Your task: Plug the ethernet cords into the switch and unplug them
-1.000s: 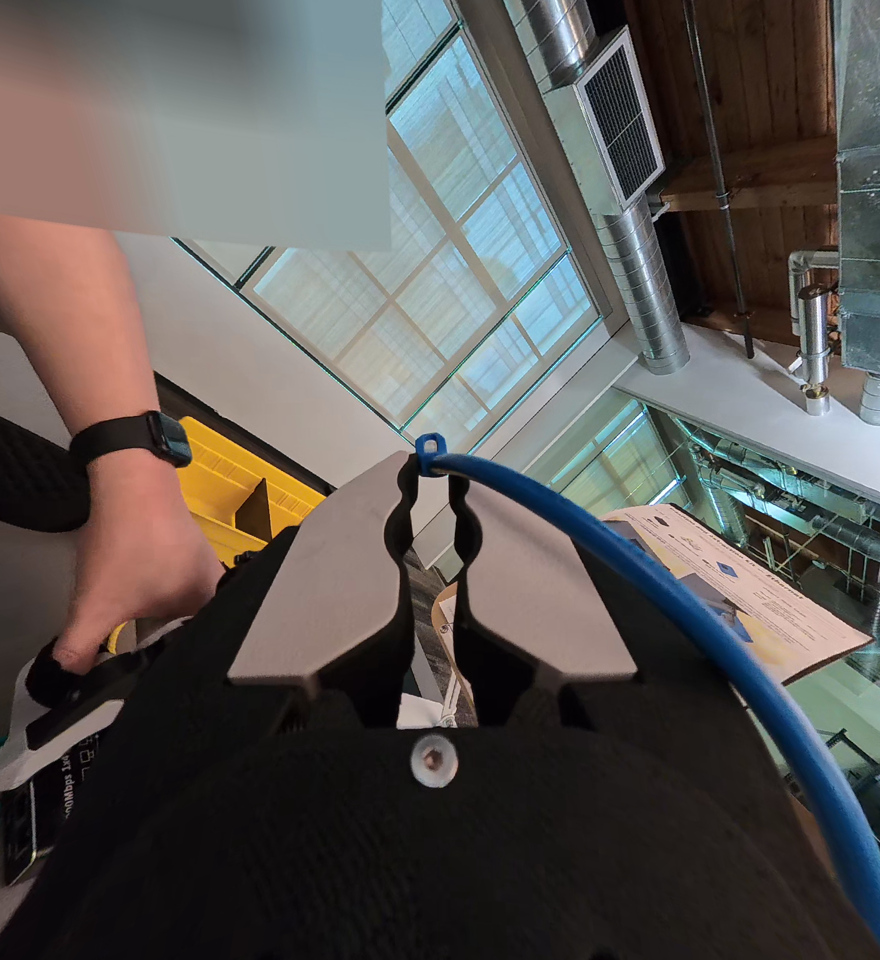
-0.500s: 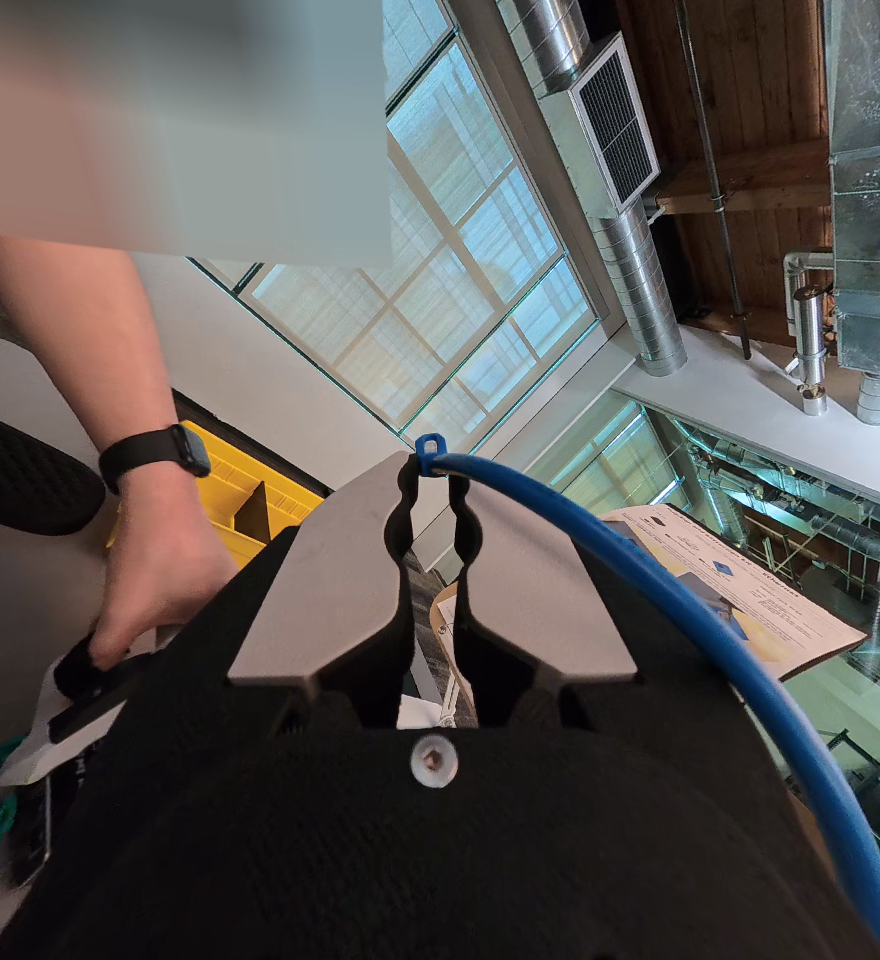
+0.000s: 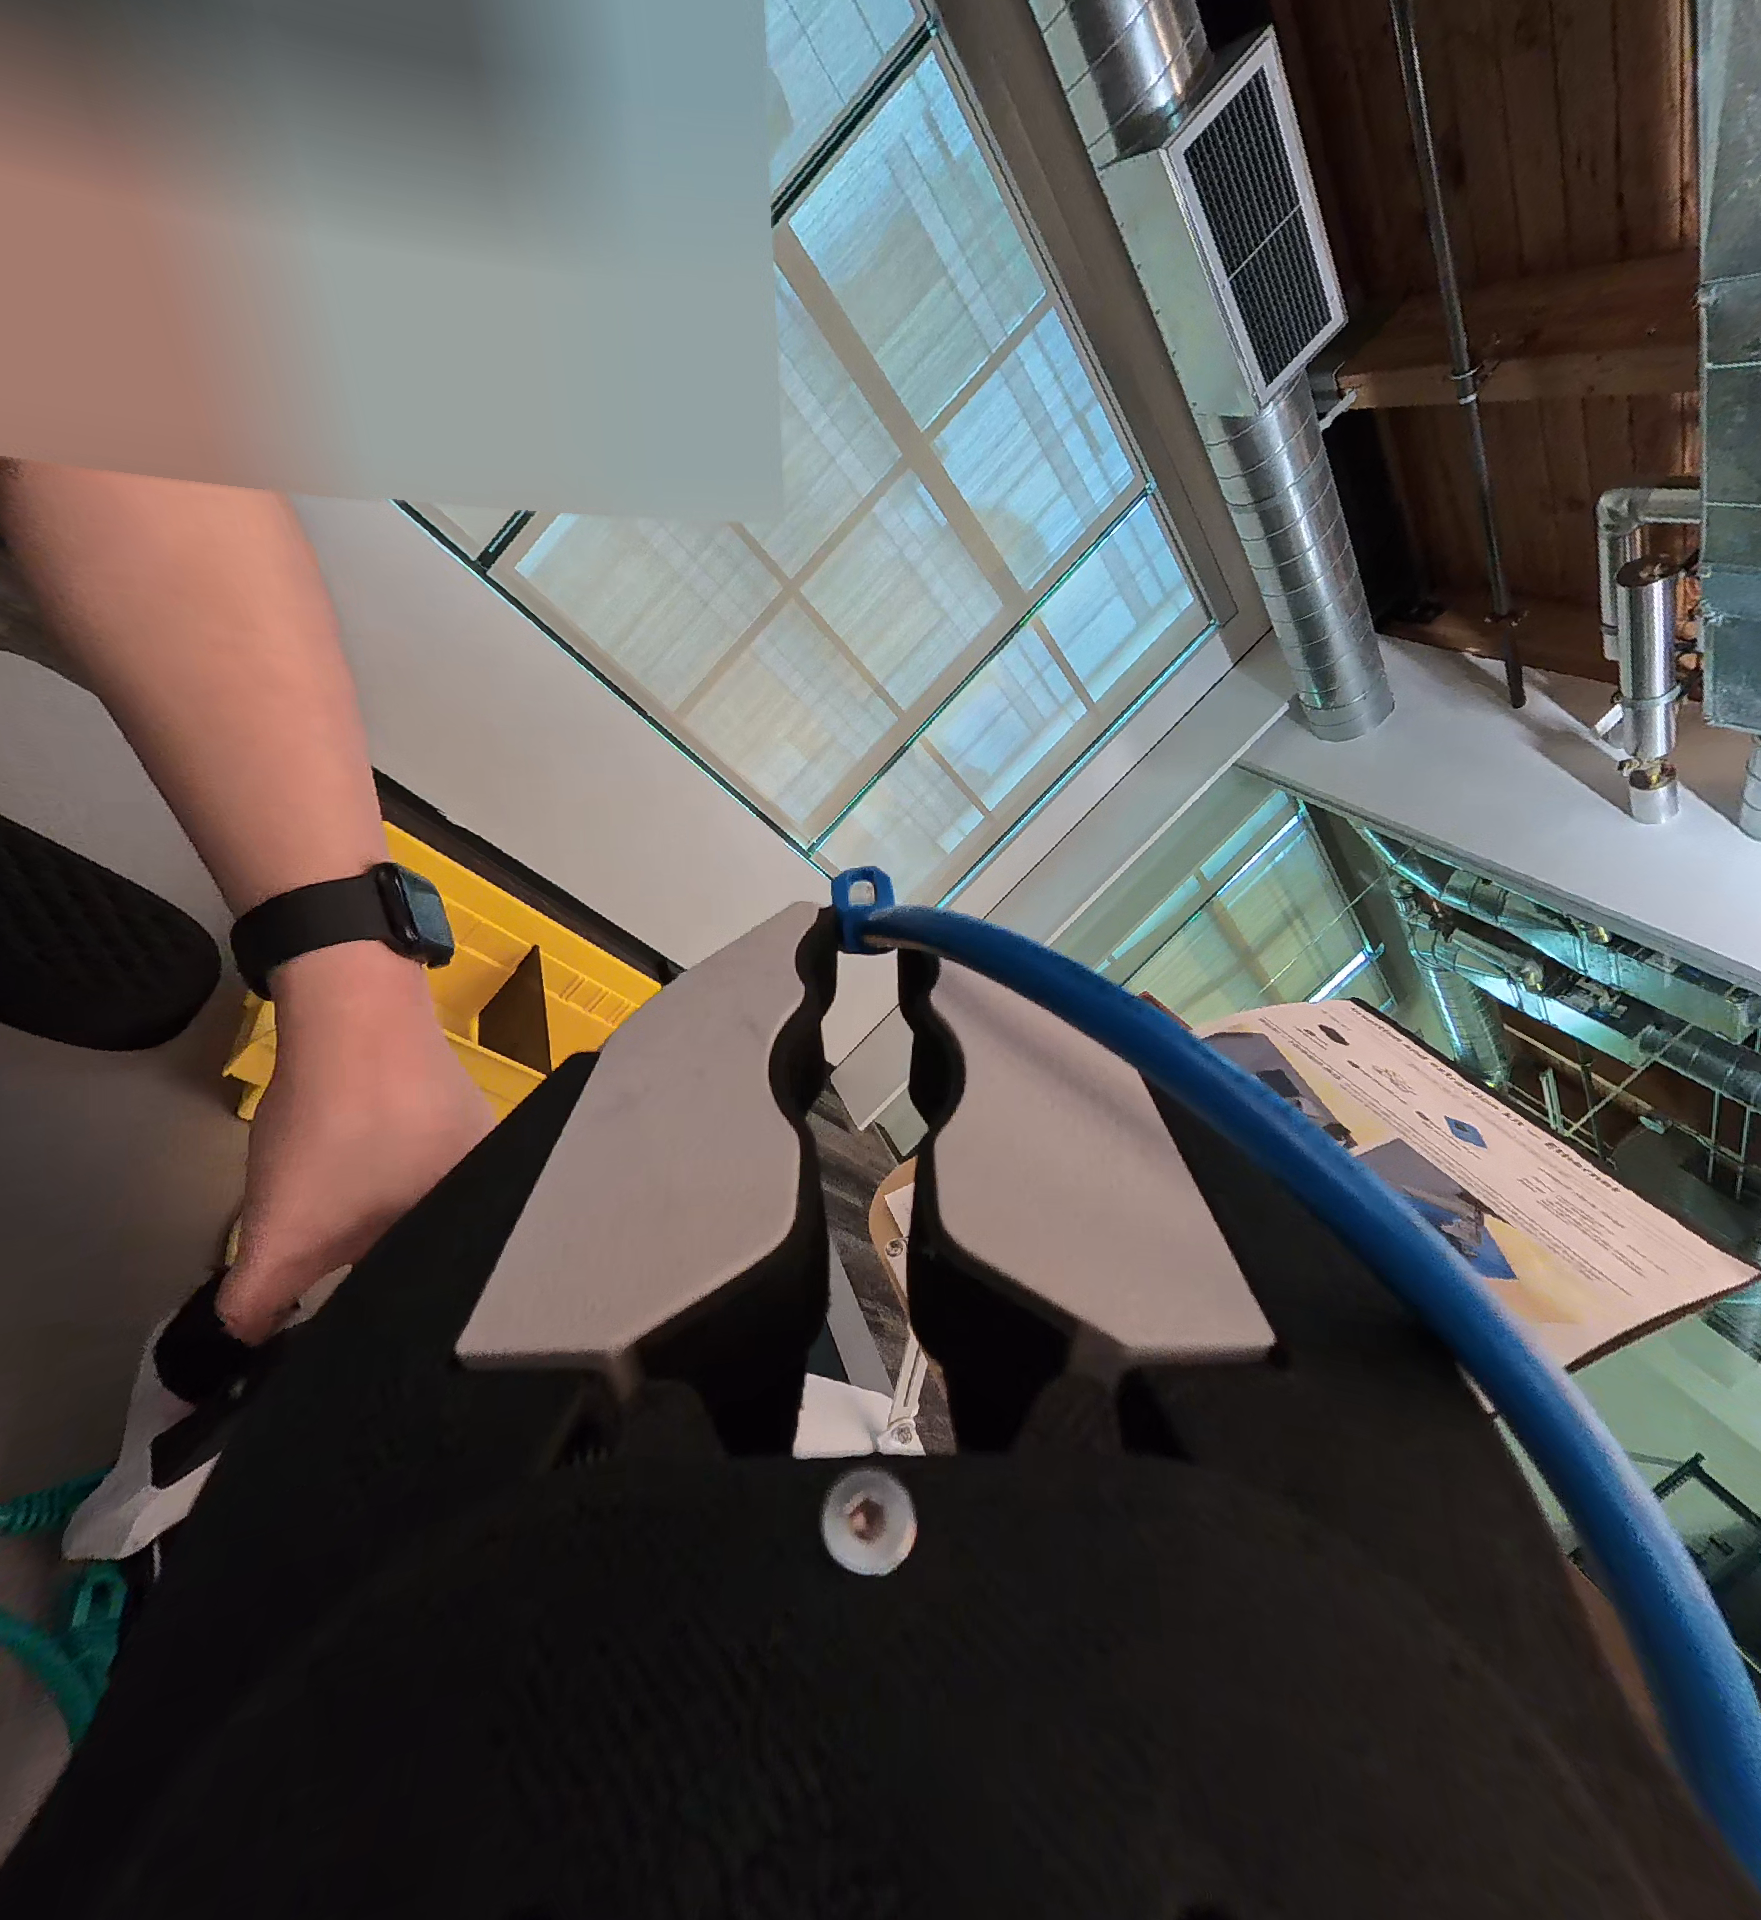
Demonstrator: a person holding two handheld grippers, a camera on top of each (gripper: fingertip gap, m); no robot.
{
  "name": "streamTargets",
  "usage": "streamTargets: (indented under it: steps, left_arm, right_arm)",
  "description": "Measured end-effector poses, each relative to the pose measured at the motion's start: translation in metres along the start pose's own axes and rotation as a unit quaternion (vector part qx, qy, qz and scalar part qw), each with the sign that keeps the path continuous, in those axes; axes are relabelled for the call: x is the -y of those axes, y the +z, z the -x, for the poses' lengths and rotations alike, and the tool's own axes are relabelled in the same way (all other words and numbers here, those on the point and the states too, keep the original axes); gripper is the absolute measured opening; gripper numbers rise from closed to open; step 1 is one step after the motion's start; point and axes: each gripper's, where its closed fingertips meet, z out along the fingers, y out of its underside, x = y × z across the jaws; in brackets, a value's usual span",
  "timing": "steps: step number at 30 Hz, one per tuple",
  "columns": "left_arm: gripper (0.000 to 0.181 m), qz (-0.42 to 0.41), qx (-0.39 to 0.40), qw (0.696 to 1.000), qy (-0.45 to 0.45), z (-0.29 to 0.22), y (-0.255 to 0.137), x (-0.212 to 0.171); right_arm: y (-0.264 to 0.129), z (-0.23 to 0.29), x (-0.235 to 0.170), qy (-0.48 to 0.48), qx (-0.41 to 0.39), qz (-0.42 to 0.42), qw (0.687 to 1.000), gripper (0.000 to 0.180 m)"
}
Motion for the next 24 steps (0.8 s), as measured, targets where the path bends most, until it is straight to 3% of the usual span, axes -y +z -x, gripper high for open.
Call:
streamTargets:
  steps: [5, 10, 17, 24]
  left_arm:
    - [0.075, -0.039, 0.020, 0.999, -0.012, 0.003, -0.006, 0.004]
    - [0.075, -0.180, 0.093, 0.979, -0.005, 0.014, -0.044, 0.015]
    - [0.075, -0.441, 0.116, 0.885, -0.097, 0.039, -0.129, 0.016]
    - [0.074, -0.580, 0.133, 0.795, -0.119, 0.053, -0.202, -0.004]
  right_arm:
    - [-0.002, -0.002, 0.000, 0.003, -0.002, -0.002, 1.000, 0.011]
    - [-0.004, -0.005, 0.001, -0.001, -0.010, 0.001, 1.000, 0.011]
    - [-0.002, -0.011, -0.001, -0.031, -0.041, 0.024, 0.998, 0.010]
    - [0.023, 0.009, -0.021, -0.106, -0.037, 0.076, 0.991, 0.010]
